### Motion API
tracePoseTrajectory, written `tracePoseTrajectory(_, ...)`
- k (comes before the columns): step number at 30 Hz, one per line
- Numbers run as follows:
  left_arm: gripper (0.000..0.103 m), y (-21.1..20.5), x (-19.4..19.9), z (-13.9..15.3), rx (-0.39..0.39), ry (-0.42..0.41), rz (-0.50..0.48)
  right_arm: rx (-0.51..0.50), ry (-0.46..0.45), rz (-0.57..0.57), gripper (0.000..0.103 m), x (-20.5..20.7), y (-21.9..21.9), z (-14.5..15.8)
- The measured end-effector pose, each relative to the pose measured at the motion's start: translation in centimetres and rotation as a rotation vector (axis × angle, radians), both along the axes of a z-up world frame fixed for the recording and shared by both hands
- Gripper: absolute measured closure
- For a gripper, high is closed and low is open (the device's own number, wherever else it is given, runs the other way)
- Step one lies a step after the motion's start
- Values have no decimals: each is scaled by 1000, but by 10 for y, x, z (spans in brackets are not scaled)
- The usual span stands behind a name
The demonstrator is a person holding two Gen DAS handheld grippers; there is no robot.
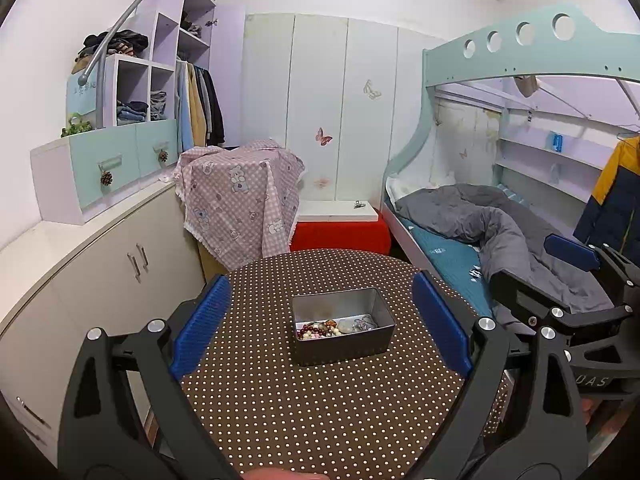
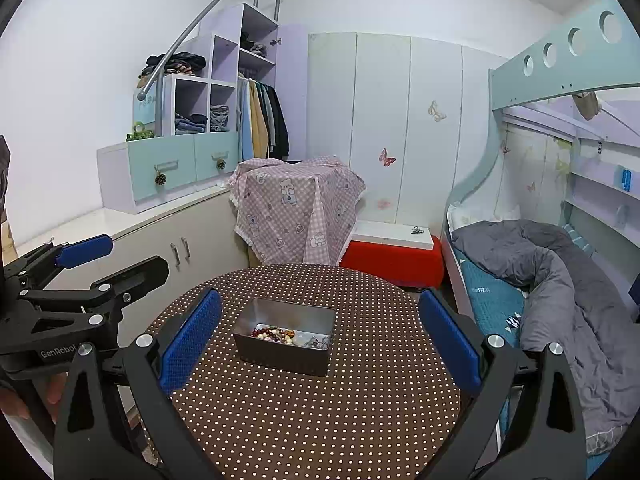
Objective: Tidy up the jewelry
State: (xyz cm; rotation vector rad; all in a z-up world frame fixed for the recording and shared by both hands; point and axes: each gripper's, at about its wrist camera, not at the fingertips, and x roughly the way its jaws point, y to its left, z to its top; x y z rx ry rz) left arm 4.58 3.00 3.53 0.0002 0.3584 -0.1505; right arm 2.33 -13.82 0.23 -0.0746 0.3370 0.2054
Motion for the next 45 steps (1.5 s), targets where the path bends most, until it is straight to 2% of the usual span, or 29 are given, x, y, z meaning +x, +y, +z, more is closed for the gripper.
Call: tracePoseTrajectory(45,13,5,2,-4,7,19,-10,13,12,-15,8,1,-8,-2)
